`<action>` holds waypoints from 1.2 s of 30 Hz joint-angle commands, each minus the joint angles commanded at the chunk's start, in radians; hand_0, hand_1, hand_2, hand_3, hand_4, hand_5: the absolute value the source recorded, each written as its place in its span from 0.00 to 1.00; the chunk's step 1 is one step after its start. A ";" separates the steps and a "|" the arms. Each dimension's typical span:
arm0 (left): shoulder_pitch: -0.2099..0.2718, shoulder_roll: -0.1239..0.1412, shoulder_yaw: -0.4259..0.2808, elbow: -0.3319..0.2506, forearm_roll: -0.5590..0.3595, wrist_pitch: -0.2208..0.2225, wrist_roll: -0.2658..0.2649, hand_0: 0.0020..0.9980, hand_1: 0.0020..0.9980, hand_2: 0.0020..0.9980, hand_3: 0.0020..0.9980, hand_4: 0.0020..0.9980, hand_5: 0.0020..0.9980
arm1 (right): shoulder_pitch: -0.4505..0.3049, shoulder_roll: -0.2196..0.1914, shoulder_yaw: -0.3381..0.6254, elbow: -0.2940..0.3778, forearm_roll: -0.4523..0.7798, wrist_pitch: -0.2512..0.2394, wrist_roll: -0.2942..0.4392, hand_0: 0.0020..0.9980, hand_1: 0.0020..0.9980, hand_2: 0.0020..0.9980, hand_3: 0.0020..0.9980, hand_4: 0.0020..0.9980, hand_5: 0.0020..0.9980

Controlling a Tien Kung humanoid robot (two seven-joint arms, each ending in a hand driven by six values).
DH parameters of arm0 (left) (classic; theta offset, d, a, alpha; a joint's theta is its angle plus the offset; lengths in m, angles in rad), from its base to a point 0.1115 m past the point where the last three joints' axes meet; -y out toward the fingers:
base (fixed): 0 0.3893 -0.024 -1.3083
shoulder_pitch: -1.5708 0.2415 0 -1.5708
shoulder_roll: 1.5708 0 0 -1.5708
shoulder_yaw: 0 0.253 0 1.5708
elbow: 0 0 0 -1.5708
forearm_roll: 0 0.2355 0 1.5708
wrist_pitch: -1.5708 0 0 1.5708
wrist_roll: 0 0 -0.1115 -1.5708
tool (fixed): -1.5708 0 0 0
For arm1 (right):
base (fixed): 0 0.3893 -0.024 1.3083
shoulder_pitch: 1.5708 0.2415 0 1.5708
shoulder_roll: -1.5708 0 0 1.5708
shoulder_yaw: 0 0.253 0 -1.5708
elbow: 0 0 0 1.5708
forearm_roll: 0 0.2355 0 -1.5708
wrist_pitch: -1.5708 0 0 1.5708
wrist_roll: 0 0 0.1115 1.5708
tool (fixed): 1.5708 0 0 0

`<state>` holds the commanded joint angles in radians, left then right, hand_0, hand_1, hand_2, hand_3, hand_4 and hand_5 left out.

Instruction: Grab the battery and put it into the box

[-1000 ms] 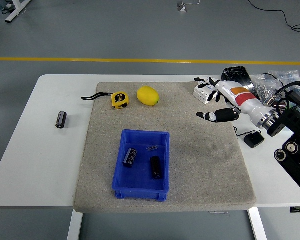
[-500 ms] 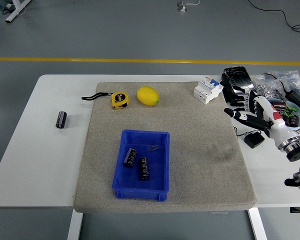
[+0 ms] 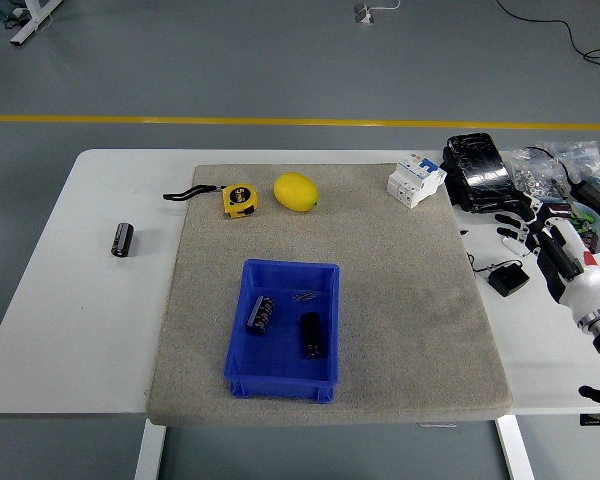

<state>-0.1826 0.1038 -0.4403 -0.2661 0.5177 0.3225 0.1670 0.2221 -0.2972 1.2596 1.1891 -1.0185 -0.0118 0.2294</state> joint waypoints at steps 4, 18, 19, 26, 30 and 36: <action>0.003 -0.001 -0.001 -0.001 0.004 -0.001 0.002 0.73 0.67 0.71 0.62 0.66 0.63 | -0.029 0.017 0.015 0.005 -0.005 0.005 0.006 0.84 0.83 0.86 0.91 1.00 0.89; 0.001 0.005 -0.016 -0.005 0.041 -0.009 0.013 0.73 0.67 0.71 0.62 0.66 0.63 | -0.066 0.076 0.039 0.015 -0.012 -0.012 0.021 0.86 0.84 0.87 0.91 1.00 0.95; 0.000 0.005 -0.017 -0.005 0.045 -0.009 0.014 0.73 0.67 0.71 0.62 0.66 0.63 | -0.067 0.077 0.039 0.016 -0.010 -0.014 0.024 0.86 0.84 0.87 0.91 1.00 0.95; -0.006 0.008 -0.025 -0.007 0.066 -0.014 0.021 0.73 0.68 0.71 0.62 0.66 0.63 | -0.073 0.073 0.039 0.013 -0.006 -0.017 0.029 0.86 0.84 0.87 0.91 1.00 0.96; -0.011 0.009 -0.026 -0.007 0.073 -0.014 0.022 0.72 0.68 0.71 0.62 0.66 0.63 | -0.071 0.075 0.044 0.006 -0.005 -0.015 0.027 0.86 0.83 0.87 0.91 1.00 0.96; -0.015 0.011 -0.034 -0.007 0.085 -0.016 0.025 0.73 0.68 0.71 0.62 0.66 0.63 | -0.063 0.073 0.051 0.000 -0.007 -0.015 0.027 0.86 0.83 0.87 0.91 1.00 0.97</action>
<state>-0.1976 0.1144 -0.4739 -0.2736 0.6029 0.3069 0.1922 0.1586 -0.2240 1.3102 1.1894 -1.0253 -0.0271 0.2563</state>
